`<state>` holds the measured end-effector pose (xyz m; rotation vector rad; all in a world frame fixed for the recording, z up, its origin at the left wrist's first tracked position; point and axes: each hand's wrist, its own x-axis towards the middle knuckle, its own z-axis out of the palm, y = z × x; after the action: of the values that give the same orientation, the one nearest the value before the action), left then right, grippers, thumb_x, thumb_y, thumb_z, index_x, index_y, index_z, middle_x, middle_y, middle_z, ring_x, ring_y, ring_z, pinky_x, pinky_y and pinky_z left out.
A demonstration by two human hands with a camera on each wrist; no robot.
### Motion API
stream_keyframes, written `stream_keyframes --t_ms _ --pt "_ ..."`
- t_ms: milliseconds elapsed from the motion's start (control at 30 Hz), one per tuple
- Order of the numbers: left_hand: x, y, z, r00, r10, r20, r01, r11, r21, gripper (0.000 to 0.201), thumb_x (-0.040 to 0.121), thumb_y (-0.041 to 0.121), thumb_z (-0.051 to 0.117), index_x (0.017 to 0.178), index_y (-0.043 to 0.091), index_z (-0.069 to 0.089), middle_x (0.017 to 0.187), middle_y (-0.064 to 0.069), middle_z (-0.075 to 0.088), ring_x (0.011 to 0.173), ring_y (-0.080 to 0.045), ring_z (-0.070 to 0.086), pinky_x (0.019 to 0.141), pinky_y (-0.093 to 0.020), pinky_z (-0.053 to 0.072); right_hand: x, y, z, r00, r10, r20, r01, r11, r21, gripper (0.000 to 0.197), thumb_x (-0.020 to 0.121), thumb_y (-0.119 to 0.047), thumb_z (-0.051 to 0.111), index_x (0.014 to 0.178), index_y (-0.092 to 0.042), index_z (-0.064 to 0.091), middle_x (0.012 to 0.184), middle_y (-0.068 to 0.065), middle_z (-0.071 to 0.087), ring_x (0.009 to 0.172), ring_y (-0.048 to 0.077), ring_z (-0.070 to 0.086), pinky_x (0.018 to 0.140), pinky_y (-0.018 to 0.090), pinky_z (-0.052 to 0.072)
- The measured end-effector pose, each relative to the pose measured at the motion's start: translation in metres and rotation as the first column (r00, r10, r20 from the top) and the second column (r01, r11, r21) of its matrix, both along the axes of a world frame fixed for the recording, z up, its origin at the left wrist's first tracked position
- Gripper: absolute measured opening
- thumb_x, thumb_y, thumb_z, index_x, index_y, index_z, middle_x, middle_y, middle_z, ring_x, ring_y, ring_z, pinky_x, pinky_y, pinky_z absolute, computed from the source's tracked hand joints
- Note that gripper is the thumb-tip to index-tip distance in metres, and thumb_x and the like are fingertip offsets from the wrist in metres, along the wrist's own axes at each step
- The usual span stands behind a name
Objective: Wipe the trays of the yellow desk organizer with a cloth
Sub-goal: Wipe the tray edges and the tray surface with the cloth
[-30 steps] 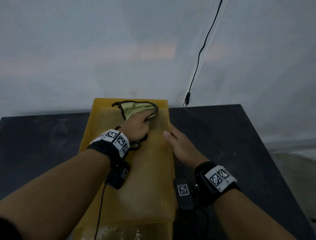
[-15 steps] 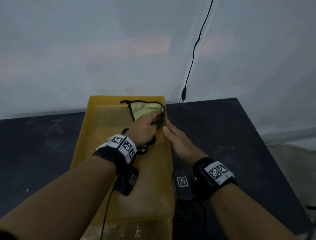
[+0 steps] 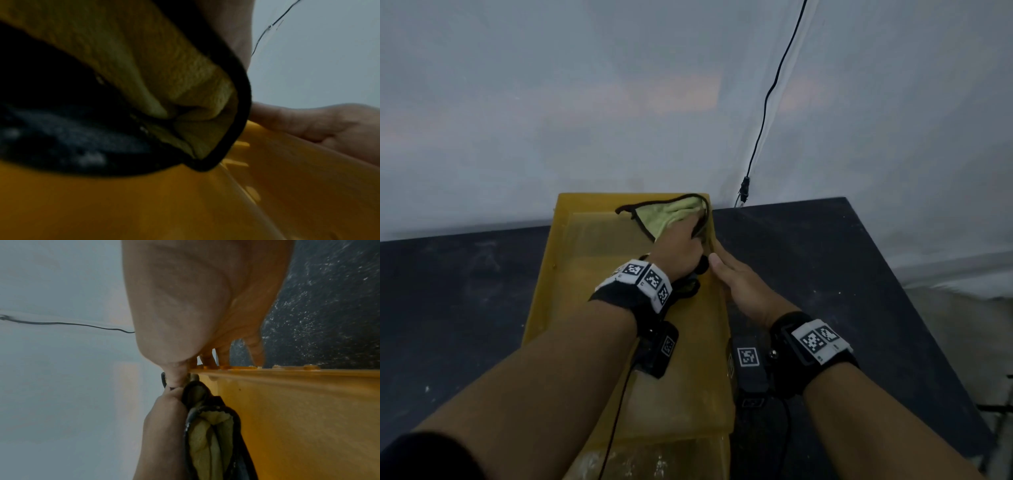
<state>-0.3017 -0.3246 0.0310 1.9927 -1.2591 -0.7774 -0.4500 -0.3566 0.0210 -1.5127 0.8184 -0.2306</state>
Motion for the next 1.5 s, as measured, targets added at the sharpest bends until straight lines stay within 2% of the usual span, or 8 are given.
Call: stream_keyframes --t_ms 167,300,400,500,767,1000,1267,1500 --pt "0.011 0.023 0.003 0.992 -0.109 0.063 0.108 0.994 0.024 0.053 0.091 -0.005 0.039 0.14 0.011 0.052 0.14 -0.009 0.055 0.128 -0.026 0.05 0.102 -0.027 0.039 -0.002 0.0 -0.002 1.0 0.004 0.004 -0.004 0.999 0.04 0.075 0.089 -0.07 0.045 0.156 -0.04 0.028 0.16 -0.012 0.034 0.148 0.013 0.031 0.123 0.048 0.026" --pt "0.009 0.027 0.015 0.967 0.012 -0.255 -0.023 0.999 -0.042 0.042 0.096 -0.006 0.042 0.134 0.009 0.053 0.121 0.006 0.059 0.115 -0.011 0.053 0.079 0.001 0.039 -0.004 0.002 0.0 0.999 -0.028 0.044 0.026 0.998 0.052 0.051 0.107 -0.042 0.039 0.156 -0.033 0.032 0.155 -0.011 0.043 0.14 0.008 0.042 0.119 0.039 0.034" --pt "0.005 -0.001 0.017 0.947 0.024 -0.32 -0.043 0.998 -0.054 0.03 0.098 -0.004 0.042 0.123 0.009 0.054 0.109 0.0 0.06 0.101 -0.016 0.058 0.078 -0.017 0.048 -0.004 0.003 0.001 0.998 -0.02 0.054 0.017 0.999 0.051 0.05 0.108 -0.04 0.037 0.156 -0.03 0.032 0.153 -0.012 0.044 0.134 0.004 0.047 0.115 0.03 0.038" --pt "0.0 -0.012 0.009 0.99 0.052 -0.132 -0.054 0.999 -0.011 0.024 0.095 0.0 0.038 0.11 0.006 0.055 0.109 -0.012 0.062 0.1 -0.031 0.059 0.083 -0.038 0.048 -0.005 0.001 -0.004 0.998 -0.015 0.056 0.011 0.998 0.066 0.056 0.105 -0.047 0.04 0.157 -0.03 0.029 0.159 -0.01 0.036 0.145 0.009 0.035 0.121 0.036 0.029" --pt "-0.006 -0.013 0.019 0.952 -0.036 0.303 0.008 0.996 0.093 0.046 0.091 0.005 0.043 0.137 0.008 0.04 0.113 -0.017 0.064 0.1 -0.033 0.061 0.074 -0.032 0.041 -0.008 -0.002 0.001 0.998 -0.01 0.066 0.002 0.993 0.121 0.039 0.108 -0.033 0.038 0.145 -0.044 0.035 0.126 -0.03 0.053 0.105 -0.014 0.056 0.086 0.013 0.05" --pt "0.019 -0.01 0.005 0.958 0.052 -0.283 -0.05 0.999 0.015 0.047 0.095 -0.007 0.036 0.137 0.011 0.045 0.134 -0.008 0.054 0.116 -0.02 0.058 0.102 -0.036 0.047 -0.01 0.001 0.002 0.998 -0.021 0.058 0.012 0.988 0.152 0.041 0.109 -0.032 0.038 0.148 -0.042 0.036 0.121 -0.028 0.06 0.1 -0.011 0.064 0.082 0.017 0.055" --pt "-0.001 -0.015 -0.004 0.967 0.17 -0.189 -0.187 0.98 -0.071 0.049 0.091 -0.003 0.04 0.136 0.015 0.048 0.134 -0.004 0.057 0.124 -0.019 0.052 0.107 -0.036 0.043 -0.009 -0.002 0.006 1.0 -0.007 0.026 0.003 0.991 0.134 0.047 0.107 -0.035 0.041 0.154 -0.039 0.034 0.135 -0.023 0.055 0.119 -0.005 0.057 0.094 0.022 0.053" --pt "-0.005 -0.009 -0.001 0.855 0.175 -0.487 -0.248 0.965 -0.089 0.049 0.091 -0.005 0.045 0.134 0.017 0.058 0.121 -0.002 0.065 0.11 -0.018 0.061 0.099 -0.031 0.05 -0.007 -0.003 0.006 1.0 0.004 -0.024 -0.002 0.995 0.101 0.05 0.107 -0.042 0.039 0.156 -0.037 0.031 0.15 -0.01 0.049 0.136 0.012 0.048 0.109 0.036 0.046"
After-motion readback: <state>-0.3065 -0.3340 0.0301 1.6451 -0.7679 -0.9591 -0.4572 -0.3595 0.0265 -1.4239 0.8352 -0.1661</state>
